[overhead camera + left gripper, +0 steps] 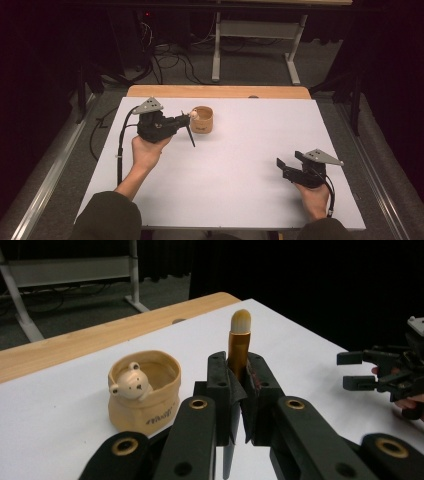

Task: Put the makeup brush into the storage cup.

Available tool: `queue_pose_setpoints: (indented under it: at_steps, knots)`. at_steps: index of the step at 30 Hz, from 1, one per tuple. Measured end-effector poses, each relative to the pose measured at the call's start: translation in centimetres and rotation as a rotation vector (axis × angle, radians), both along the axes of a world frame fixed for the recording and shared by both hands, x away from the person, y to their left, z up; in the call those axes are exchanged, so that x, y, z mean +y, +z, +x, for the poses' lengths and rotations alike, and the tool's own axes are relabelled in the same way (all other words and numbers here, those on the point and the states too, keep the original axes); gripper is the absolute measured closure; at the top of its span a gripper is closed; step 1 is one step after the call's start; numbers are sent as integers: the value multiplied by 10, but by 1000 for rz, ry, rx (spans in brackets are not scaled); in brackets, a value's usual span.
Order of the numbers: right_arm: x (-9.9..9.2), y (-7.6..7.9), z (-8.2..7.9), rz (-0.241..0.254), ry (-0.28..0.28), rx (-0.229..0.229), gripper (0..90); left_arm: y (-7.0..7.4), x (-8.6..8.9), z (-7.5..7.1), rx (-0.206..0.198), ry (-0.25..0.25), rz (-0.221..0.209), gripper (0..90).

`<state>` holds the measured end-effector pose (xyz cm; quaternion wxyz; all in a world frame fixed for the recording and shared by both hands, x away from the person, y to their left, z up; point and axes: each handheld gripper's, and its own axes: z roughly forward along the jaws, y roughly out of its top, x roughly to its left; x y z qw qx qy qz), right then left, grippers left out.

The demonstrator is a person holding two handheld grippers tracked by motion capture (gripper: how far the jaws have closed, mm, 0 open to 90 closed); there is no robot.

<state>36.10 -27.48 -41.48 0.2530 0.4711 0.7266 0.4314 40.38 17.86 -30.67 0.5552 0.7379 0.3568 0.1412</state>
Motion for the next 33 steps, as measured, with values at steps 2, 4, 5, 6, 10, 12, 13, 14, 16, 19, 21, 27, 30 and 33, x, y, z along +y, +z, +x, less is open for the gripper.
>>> queue_pose_setpoints:
  at_steps: [2, 4, 5, 6, 10, 12, 13, 14, 16, 19, 21, 27, 30, 33]
  knots:
    - [0, 0, 0, 9, -4, 3, 250, 1, 0, 4, -4, 7, -1, 836]
    - [0, 1, 0, 11, 0, -2, 252, 1, 0, 9, 1, 16, 8, 836]
    - [0, 1, 0, 9, 4, -5, 254, 1, -1, 12, 6, 22, 10, 836]
    - [2, 1, 0, 13, 6, -3, 254, 1, -1, 14, 8, 26, 10, 836]
    - [3, 1, 0, -2, 14, -8, 258, 3, -2, 22, 14, 43, 22, 836]
    - [3, 1, 0, 1, 11, -7, 258, 4, -4, 26, 17, 47, 23, 836]
    - [3, 1, 0, 5, 10, -5, 258, 5, -4, 29, 17, 50, 16, 836]
    - [4, 1, 0, 10, 10, -4, 259, 6, -5, 31, 19, 53, 15, 836]
    - [4, 1, 0, 7, 11, -7, 258, 7, -7, 35, 19, 57, 19, 836]
    - [4, 1, 0, 5, 14, -6, 259, 9, -12, 41, 19, 61, 37, 836]
    - [4, 0, 0, 10, 10, -3, 258, 10, -16, 44, 17, 63, 49, 836]
    - [3, 1, 1, 14, 10, -3, 258, 8, -26, 56, 26, 66, 64, 836]
    - [3, 0, 1, 19, 11, 0, 258, 7, -28, 63, 33, 74, 58, 836]
    - [2, 0, 1, 21, 11, -1, 258, 7, -29, 67, 37, 81, 58, 836]
